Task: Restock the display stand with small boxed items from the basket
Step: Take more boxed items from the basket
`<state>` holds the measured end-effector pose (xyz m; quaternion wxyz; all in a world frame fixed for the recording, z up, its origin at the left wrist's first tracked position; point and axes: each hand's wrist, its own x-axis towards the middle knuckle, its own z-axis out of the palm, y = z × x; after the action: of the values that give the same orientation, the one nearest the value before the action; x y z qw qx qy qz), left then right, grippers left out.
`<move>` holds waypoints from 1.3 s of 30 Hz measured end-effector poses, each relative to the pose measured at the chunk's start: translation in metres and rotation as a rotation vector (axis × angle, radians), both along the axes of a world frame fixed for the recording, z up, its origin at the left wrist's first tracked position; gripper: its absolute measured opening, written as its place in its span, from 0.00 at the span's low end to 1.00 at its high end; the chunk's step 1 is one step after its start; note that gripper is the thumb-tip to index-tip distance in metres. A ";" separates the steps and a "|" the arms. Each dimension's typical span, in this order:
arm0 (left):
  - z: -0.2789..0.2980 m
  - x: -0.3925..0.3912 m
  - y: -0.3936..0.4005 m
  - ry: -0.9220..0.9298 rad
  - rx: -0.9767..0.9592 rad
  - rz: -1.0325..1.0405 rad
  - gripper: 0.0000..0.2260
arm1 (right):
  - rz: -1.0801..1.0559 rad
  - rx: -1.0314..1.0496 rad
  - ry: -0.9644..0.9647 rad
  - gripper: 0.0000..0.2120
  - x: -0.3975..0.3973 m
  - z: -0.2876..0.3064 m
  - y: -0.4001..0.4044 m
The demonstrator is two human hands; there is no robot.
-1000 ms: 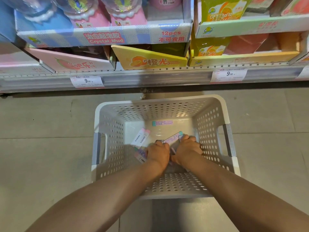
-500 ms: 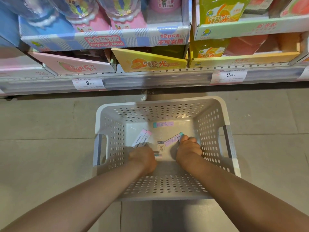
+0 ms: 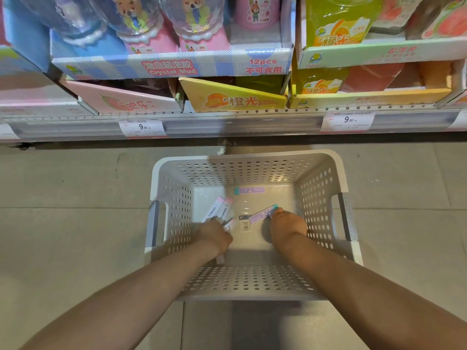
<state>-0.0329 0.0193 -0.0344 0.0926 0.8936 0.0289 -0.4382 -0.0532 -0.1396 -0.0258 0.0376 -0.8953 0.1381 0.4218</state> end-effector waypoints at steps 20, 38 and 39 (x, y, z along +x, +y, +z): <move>0.040 0.005 0.011 0.138 -0.090 -0.007 0.26 | -0.104 0.175 -0.071 0.19 0.005 0.057 -0.010; 0.319 0.029 0.012 -0.046 -0.431 0.018 0.05 | -0.583 0.845 -0.272 0.11 0.005 0.327 -0.005; 0.340 0.028 0.014 -0.070 -0.452 0.029 0.08 | -0.608 0.852 -0.281 0.08 0.002 0.349 -0.004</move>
<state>-0.0051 0.0330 0.3051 0.2976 0.8644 -0.0604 -0.4008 -0.0509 -0.1435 0.3231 0.5358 -0.7682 0.2012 0.2868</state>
